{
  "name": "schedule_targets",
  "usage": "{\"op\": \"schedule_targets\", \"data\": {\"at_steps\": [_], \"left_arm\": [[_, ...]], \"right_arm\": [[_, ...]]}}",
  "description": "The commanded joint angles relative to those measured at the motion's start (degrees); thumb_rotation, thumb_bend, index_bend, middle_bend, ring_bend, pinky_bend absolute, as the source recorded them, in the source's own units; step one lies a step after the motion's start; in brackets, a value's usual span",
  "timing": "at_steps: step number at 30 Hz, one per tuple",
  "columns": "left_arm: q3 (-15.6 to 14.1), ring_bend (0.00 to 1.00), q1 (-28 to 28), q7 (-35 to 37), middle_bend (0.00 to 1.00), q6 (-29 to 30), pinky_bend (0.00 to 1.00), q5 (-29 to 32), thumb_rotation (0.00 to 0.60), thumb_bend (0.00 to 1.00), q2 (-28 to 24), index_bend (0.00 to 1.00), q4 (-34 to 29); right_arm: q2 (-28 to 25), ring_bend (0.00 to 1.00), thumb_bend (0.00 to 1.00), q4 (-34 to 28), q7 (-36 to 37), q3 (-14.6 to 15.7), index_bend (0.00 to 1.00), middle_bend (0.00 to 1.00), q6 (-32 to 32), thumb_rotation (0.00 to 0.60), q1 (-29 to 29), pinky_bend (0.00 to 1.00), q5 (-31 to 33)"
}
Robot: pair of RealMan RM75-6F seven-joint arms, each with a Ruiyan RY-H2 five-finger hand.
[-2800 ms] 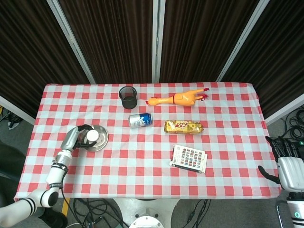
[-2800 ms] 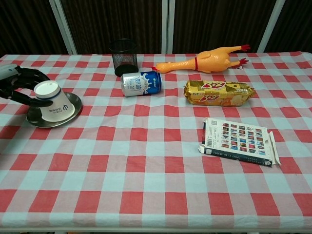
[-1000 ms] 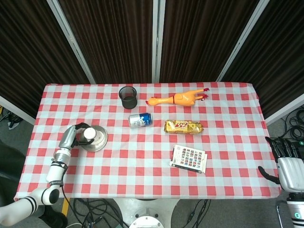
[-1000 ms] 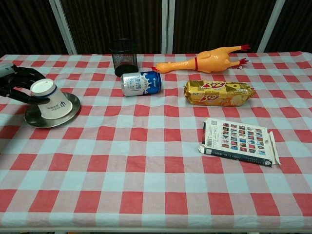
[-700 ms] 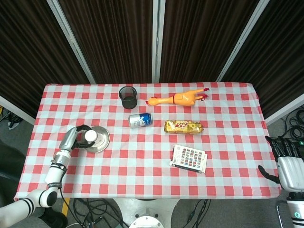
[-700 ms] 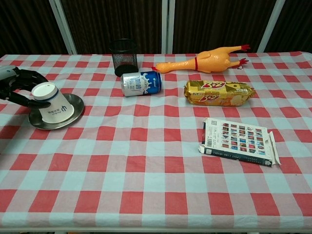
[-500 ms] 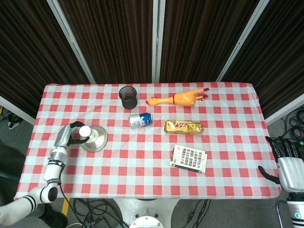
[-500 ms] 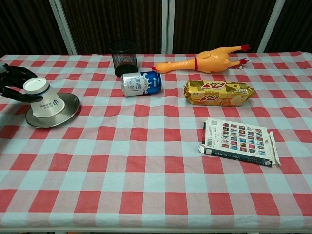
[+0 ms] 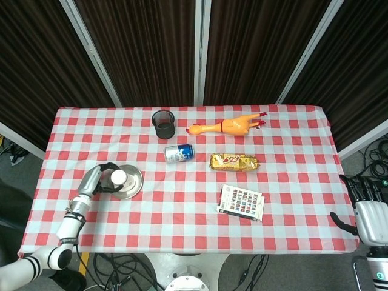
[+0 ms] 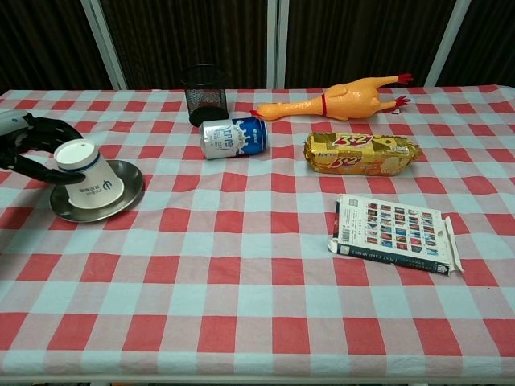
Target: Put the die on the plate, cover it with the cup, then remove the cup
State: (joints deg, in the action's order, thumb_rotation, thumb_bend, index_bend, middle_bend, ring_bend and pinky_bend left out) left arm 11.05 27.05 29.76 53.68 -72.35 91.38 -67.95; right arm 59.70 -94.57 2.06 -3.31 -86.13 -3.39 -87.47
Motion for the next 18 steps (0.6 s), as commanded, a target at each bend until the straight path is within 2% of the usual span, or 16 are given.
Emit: {"op": "schedule_targets", "data": {"at_steps": [1,5,8,14,18], "left_arm": [[0.57,0.26,-0.11,0.19,0.38,0.83,0.17,0.13,0.6,0.26,-0.37,0.52,-0.08],[3.26,0.26,0.17,0.67,0.38,1.58,0.17,2.7,0.6,0.27,-0.26,0.52,2.01],[5.14,0.26,1.1,-0.08,0.38,0.03,0.17,5.66,0.6,0.27,0.24,0.52,5.12],[7.06,0.23,3.81,-3.48,0.37,-5.45,0.16,11.15,0.6,0.26,3.38,0.52,14.04],[8.05,0.23,4.88,-3.37,0.37,-6.75,0.16,12.63,0.6,0.26,6.0,0.52,18.57]], "right_arm": [[0.02,0.0,0.14,0.07,0.07,-0.03,0.09,0.16,-0.11,0.6,0.07,0.03,0.06],[0.03,0.0,0.14,0.2,0.21,0.01,0.09,0.16,-0.09,0.6,0.03,0.03,-0.14],[0.05,0.0,0.14,0.31,0.46,0.07,0.09,0.16,-0.17,0.6,0.12,0.03,-0.18],[0.12,0.0,0.14,0.55,0.81,0.16,0.09,0.16,-0.49,0.6,0.43,0.03,-0.13],[0.15,0.0,0.14,0.68,0.98,0.26,0.09,0.16,-0.78,0.6,0.69,0.03,-0.17]]}}
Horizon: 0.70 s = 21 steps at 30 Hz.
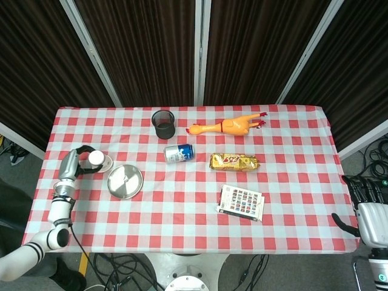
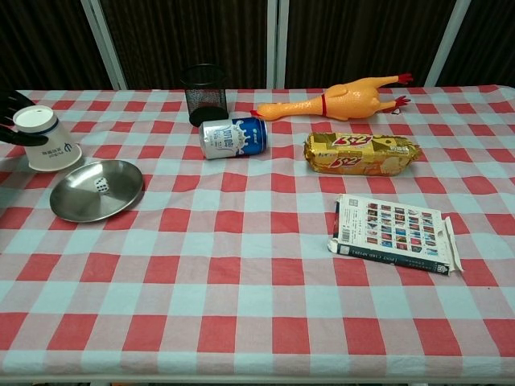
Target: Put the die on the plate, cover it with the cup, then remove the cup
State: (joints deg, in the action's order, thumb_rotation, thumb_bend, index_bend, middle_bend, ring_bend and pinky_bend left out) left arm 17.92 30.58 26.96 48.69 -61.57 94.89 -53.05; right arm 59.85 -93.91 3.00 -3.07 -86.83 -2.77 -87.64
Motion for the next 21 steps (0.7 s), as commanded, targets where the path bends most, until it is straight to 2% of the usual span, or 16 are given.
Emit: {"op": "schedule_targets", "data": {"at_steps": [1,3,7,9,15,21], "left_arm": [[1.25,0.23,1.46,-0.51,0.37,-1.59,0.16,1.77,0.6,0.26,3.03,0.52,4.47],[1.15,0.22,1.62,-0.51,0.35,-1.36,0.16,1.4,0.6,0.25,3.9,0.49,5.91],[0.62,0.1,1.27,-0.82,0.21,-1.0,0.13,0.49,0.6,0.2,3.83,0.25,6.32],[0.45,0.07,0.71,-1.16,0.16,0.77,0.12,-0.39,0.6,0.19,3.29,0.2,5.77],[-1.36,0.07,-3.05,-6.1,0.14,10.22,0.1,-4.7,0.6,0.19,-2.72,0.19,-0.81],[-4.51,0.07,-9.97,-18.71,0.14,21.73,0.1,-6.86,0.6,0.19,-11.02,0.2,-13.18]], "right_arm": [[0.01,0.0,0.14,0.04,0.08,0.01,0.09,0.16,-0.15,0.6,0.12,0.03,0.02],[0.01,0.0,0.14,0.05,0.14,-0.04,0.09,0.16,-0.23,0.6,0.17,0.03,0.07],[0.07,0.0,0.14,0.19,0.29,-0.09,0.09,0.16,-0.13,0.6,0.09,0.03,0.02],[0.14,0.0,0.14,0.45,0.61,-0.14,0.09,0.16,-0.02,0.6,0.04,0.03,0.11],[0.28,0.0,0.14,2.0,2.75,-0.6,0.09,0.16,0.73,0.6,-0.04,0.03,1.53],[0.98,0.0,0.14,4.94,6.61,-0.74,0.09,0.16,2.59,0.6,-0.44,0.03,2.8]]}}
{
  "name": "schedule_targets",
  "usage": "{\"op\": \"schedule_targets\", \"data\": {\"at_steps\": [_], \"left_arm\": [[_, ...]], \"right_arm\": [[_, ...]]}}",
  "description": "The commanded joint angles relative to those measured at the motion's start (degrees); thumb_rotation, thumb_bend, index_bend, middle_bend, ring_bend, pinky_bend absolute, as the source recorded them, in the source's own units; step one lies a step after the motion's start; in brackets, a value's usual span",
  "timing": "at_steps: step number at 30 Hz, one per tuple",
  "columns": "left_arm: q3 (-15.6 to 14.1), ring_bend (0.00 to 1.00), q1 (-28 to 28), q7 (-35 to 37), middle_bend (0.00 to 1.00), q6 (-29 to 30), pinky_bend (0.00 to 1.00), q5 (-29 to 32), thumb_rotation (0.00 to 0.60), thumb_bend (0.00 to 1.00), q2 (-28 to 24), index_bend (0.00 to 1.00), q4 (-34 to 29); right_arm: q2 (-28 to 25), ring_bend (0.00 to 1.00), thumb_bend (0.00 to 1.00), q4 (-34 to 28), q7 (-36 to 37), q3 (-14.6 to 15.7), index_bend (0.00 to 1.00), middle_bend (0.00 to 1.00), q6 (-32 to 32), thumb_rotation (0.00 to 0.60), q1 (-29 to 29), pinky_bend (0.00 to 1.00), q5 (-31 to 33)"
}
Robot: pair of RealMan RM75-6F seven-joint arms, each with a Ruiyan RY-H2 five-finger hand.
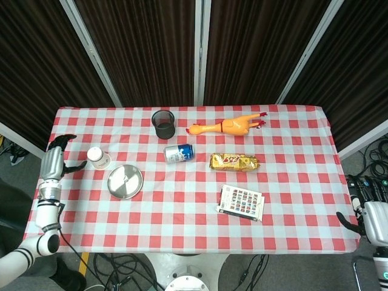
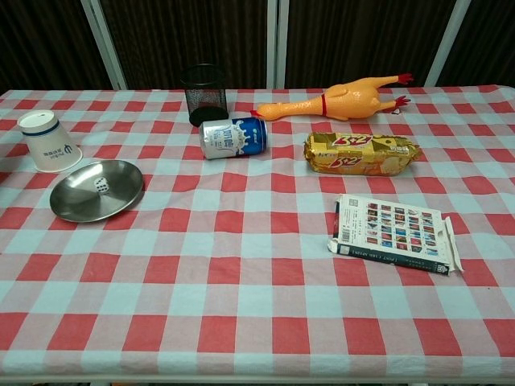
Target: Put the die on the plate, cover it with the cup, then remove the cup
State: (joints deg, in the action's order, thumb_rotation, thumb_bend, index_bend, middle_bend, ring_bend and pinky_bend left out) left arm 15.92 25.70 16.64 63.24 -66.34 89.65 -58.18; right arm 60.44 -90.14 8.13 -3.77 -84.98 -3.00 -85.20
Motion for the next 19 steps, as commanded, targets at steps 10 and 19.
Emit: {"op": "schedule_targets", "data": {"at_steps": [10,19], "left_arm": [[-10.02,0.07,-16.3,-20.2,0.15,20.34,0.1,-5.76,0.6,0.19,-14.21,0.22,-26.34],[-14.46,0.07,-21.95,-23.52,0.15,25.33,0.09,-8.85,0.6,0.19,-17.46,0.22,-35.11]], "right_arm": [[0.29,0.0,0.16,4.1,9.06,1.82,0.11,0.16,1.49,0.6,-0.49,0.03,-3.16],[1.03,0.0,0.16,3.88,6.01,2.37,0.11,0.16,-0.51,0.6,-0.03,0.03,-5.03]]}}
